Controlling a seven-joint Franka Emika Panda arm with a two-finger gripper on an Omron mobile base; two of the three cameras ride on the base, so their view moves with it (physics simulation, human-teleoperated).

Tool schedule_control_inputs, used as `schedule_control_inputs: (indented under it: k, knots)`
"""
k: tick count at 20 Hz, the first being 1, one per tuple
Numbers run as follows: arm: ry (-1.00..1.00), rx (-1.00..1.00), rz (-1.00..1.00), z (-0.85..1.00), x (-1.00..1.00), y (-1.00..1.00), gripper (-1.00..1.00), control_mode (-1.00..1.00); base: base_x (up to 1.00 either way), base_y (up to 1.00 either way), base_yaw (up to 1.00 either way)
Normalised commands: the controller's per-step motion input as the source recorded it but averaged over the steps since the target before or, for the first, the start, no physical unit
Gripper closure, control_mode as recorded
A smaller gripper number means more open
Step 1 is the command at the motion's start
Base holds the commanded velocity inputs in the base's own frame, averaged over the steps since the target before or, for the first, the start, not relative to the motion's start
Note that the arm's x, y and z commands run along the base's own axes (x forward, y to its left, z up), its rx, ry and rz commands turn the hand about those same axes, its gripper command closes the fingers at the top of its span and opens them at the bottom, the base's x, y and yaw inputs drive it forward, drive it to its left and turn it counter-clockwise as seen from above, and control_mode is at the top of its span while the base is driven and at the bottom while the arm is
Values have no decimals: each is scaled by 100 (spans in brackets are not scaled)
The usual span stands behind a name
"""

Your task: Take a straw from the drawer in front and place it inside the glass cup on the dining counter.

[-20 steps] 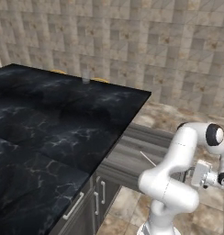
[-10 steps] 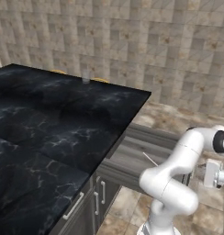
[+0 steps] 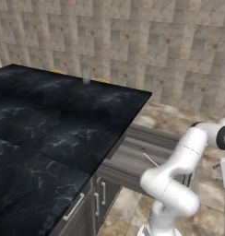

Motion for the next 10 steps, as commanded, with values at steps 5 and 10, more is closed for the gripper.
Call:
schedule_control_inputs:
  k: [5, 10]
  knots:
    - [0, -53, 13, 100, -81, 94, -100, -100, 0, 0, 0]
    - [0, -49, 10, 100, -52, 84, -100, -100, 0, 0, 0]
